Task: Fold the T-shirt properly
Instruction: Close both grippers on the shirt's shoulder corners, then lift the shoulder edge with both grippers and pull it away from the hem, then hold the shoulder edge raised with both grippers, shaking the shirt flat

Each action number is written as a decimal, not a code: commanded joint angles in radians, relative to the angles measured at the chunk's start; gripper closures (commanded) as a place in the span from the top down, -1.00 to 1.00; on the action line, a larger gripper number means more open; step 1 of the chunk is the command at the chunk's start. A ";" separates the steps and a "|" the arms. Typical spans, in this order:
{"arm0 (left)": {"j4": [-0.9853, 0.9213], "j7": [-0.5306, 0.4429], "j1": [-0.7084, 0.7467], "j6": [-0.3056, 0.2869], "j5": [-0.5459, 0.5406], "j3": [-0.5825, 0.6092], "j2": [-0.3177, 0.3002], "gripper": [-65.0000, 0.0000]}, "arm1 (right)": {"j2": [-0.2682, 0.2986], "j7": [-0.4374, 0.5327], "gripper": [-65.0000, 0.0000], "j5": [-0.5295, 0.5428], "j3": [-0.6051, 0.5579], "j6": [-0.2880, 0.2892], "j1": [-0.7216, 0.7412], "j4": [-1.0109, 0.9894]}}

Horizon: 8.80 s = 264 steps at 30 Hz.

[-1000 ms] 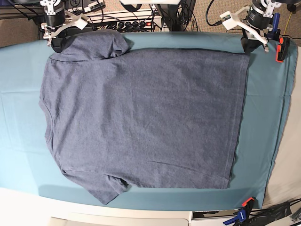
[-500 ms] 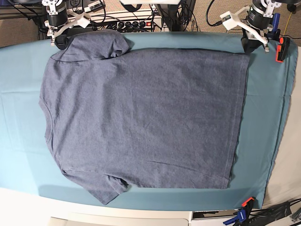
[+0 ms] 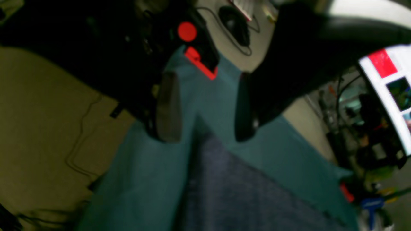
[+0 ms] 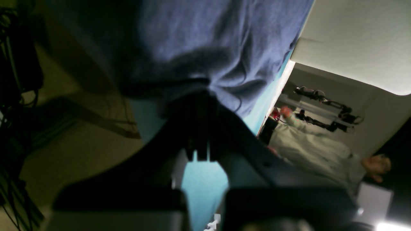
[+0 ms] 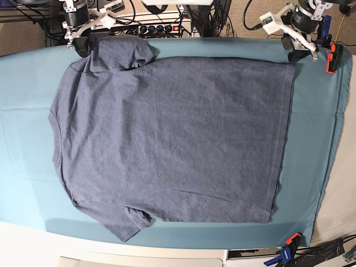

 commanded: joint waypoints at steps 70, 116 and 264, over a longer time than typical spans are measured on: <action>-0.491 -0.170 -0.299 -0.038 -0.128 0.248 0.052 -0.64 | 0.006 0.002 -1.00 0.005 -0.007 0.032 0.043 0.000; -0.116 0.056 -0.249 0.087 -0.146 0.247 -0.073 -1.00 | 0.080 -0.085 -1.00 -0.050 0.217 0.030 -0.316 0.304; 0.011 0.208 -0.082 0.128 -0.037 0.247 -0.124 -1.00 | 0.034 -0.220 -1.00 -0.237 -0.027 -0.124 -0.337 0.189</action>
